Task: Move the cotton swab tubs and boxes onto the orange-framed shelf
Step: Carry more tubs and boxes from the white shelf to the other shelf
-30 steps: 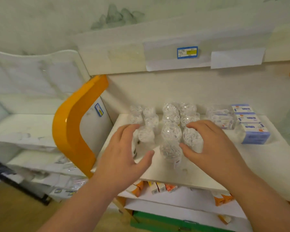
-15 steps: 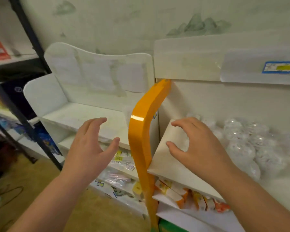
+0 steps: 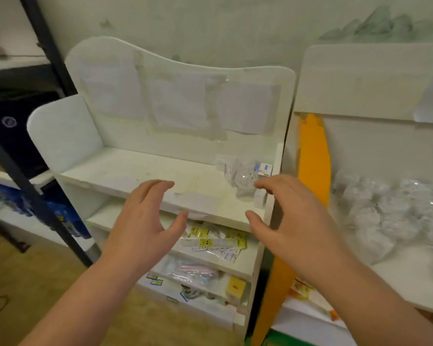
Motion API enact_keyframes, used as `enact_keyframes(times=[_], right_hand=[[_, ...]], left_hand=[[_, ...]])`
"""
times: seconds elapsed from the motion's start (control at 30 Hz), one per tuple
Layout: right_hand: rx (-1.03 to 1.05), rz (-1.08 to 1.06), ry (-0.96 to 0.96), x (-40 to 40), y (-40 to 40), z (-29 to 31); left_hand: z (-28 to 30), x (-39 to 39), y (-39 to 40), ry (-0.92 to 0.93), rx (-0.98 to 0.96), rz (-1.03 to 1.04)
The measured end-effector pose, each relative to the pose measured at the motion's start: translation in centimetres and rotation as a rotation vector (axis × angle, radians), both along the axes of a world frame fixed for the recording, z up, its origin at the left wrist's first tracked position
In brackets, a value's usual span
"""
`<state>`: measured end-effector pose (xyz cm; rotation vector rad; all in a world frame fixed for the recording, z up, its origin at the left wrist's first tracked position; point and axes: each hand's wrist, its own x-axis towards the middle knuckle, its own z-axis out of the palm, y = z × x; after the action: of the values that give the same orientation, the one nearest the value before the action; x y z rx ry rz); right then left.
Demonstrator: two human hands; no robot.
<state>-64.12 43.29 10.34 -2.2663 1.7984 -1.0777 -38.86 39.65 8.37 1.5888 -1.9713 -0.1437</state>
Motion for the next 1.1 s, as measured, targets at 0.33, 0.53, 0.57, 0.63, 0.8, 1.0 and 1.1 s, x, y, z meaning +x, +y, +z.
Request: enact_keyframes(times=[0.33,0.53,0.57,0.63,0.8,1.0,1.1], right_hand=[[0.132,-0.081,-0.032,4.3,-6.1,-3.8],[0.116,-0.133,-0.094,4.5,-12.2,-4.8],[0.124,-0.139,-0.103,4.5,-13.0,-5.1],[0.139,-0.157,-0.114,4.7,-14.2,-5.6],[0.116,-0.244,-0.115,4.9,-16.2,-7.1],[0.127,-0.407,-0.07,5.1,-19.3,-8.4],[0.157,-0.491,-0.021,5.2,-20.6,-8.7]], left_hand=[[-2.3,0.4,-8.1,0.009,-0.015,-0.168],[-1.6,0.7,-14.7,-0.063,-0.045,-0.186],[-1.7,0.6,-15.7,-0.062,-0.046,-0.19],[-2.2,0.5,-17.7,-0.054,-0.033,-0.211],[-4.2,-1.2,-23.3,-0.059,0.026,-0.339],[-6.0,-4.0,-30.2,-0.097,0.045,-0.564],[-6.7,-5.3,-32.7,-0.127,0.009,-0.692]])
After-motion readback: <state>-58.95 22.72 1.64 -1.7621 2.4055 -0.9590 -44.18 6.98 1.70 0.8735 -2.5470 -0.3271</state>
